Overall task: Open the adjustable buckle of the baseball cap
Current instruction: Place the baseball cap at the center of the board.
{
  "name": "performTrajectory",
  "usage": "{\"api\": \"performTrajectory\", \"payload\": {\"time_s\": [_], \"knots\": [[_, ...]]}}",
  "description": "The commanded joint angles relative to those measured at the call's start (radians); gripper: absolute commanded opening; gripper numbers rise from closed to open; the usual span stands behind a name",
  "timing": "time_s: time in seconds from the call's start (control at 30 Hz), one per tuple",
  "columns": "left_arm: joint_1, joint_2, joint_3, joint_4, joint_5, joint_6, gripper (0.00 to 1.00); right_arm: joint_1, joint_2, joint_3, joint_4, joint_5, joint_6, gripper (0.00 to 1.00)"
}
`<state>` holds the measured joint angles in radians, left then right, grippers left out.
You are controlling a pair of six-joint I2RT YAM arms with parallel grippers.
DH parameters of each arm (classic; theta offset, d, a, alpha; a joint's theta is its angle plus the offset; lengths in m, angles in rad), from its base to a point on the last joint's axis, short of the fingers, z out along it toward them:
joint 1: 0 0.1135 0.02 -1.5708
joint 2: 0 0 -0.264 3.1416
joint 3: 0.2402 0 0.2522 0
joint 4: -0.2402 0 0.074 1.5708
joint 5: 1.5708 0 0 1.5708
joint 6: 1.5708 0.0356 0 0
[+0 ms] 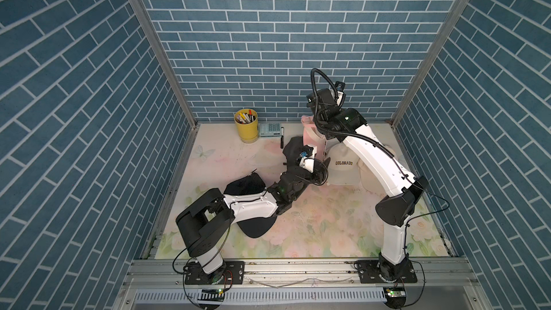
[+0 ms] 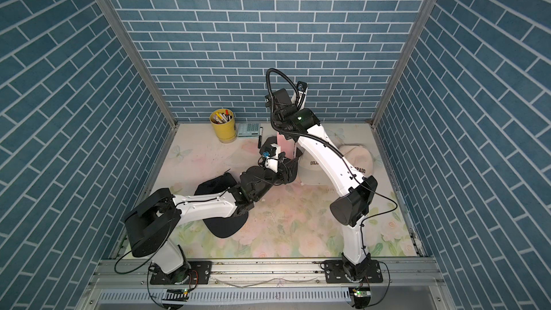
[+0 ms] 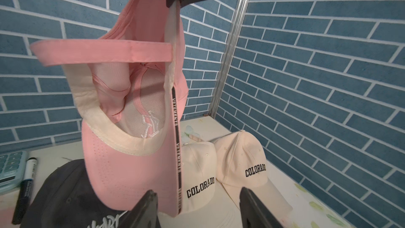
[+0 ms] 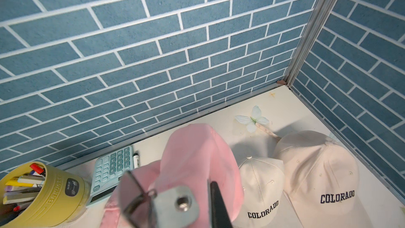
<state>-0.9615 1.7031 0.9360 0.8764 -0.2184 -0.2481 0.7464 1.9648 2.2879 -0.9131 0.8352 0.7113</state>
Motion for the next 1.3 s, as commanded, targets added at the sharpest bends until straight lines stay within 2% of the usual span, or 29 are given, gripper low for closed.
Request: {"api": "performTrajectory", "payload": {"time_s": [0.0, 0.1, 0.27, 0.4, 0.53, 0.6, 0.8, 0.87, 0.9, 0.97, 1.0, 1.1, 1.2, 1.27], "knots": [[-0.01, 0.042, 0.06, 0.043, -0.038, -0.033, 0.64, 0.016, 0.021, 0.059, -0.031, 0.063, 0.068, 0.0], [-0.013, 0.075, 0.096, 0.005, -0.116, -0.06, 0.64, 0.027, 0.024, 0.072, -0.03, 0.083, 0.059, 0.0], [-0.017, 0.131, 0.179, -0.056, -0.238, -0.028, 0.64, 0.041, 0.013, 0.062, -0.038, 0.105, 0.058, 0.0], [-0.014, 0.175, 0.227, -0.051, -0.268, -0.011, 0.63, 0.047, 0.009, 0.061, -0.038, 0.107, 0.06, 0.0], [-0.013, 0.205, 0.251, -0.038, -0.247, -0.007, 0.59, 0.051, 0.008, 0.062, -0.034, 0.103, 0.057, 0.0], [-0.013, 0.207, 0.25, -0.037, -0.247, -0.007, 0.51, 0.052, 0.006, 0.062, -0.033, 0.101, 0.053, 0.0], [-0.008, 0.164, 0.194, -0.037, -0.286, 0.001, 0.06, 0.055, -0.007, 0.028, -0.005, 0.072, 0.007, 0.0], [-0.005, 0.14, 0.151, -0.013, -0.269, 0.008, 0.0, 0.058, -0.013, 0.0, 0.022, 0.062, -0.036, 0.0], [-0.003, 0.127, 0.129, -0.009, -0.259, 0.007, 0.0, 0.06, -0.018, -0.02, 0.045, 0.05, -0.069, 0.0], [0.004, 0.097, 0.088, 0.0, -0.219, 0.005, 0.0, 0.059, -0.032, -0.057, 0.092, 0.028, -0.136, 0.08], [0.006, 0.076, 0.067, 0.001, -0.194, 0.002, 0.0, 0.059, -0.04, -0.079, 0.125, 0.022, -0.181, 0.22], [0.012, 0.008, 0.012, -0.025, -0.12, -0.003, 0.0, 0.055, -0.056, -0.11, 0.172, 0.019, -0.282, 0.53], [0.03, -0.061, -0.041, -0.076, -0.081, -0.021, 0.0, 0.035, -0.068, -0.116, 0.211, -0.077, -0.392, 0.66], [0.075, -0.099, -0.08, -0.104, -0.007, -0.082, 0.0, 0.014, -0.073, -0.114, 0.226, -0.146, -0.424, 0.71]]}}
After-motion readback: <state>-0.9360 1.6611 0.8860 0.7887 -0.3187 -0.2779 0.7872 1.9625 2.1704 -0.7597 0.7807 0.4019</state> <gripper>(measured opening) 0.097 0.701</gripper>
